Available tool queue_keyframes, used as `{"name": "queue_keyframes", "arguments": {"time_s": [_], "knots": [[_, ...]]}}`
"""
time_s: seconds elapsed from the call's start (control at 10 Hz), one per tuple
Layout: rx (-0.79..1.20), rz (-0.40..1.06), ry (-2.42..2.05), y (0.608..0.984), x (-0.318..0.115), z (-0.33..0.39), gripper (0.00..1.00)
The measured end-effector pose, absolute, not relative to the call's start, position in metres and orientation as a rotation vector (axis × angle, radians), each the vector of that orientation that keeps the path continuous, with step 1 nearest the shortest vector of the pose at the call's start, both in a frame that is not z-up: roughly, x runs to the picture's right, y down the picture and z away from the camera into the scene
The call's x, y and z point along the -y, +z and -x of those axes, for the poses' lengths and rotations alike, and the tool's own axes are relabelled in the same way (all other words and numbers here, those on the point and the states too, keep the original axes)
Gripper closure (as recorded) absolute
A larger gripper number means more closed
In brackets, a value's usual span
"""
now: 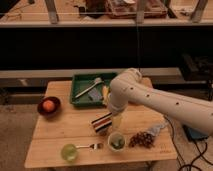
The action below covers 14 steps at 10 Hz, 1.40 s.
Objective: Place brush in table surface
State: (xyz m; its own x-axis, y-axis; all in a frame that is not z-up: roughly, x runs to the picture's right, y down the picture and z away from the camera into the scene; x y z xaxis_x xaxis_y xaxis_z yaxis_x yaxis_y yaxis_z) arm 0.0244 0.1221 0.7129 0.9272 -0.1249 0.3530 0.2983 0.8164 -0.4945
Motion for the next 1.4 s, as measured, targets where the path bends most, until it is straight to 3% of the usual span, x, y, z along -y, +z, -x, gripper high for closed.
{"name": "queue_keyframes", "arguments": {"time_s": [0.3, 0.7, 1.4], "knots": [[0.309, 0.543, -0.237, 0.715, -0.112, -0.023, 0.2], [0.311, 0.444, -0.254, 0.751, -0.04, -0.011, 0.2], [0.272, 0.337, -0.299, 0.865, 0.093, 0.042, 0.2]]}}
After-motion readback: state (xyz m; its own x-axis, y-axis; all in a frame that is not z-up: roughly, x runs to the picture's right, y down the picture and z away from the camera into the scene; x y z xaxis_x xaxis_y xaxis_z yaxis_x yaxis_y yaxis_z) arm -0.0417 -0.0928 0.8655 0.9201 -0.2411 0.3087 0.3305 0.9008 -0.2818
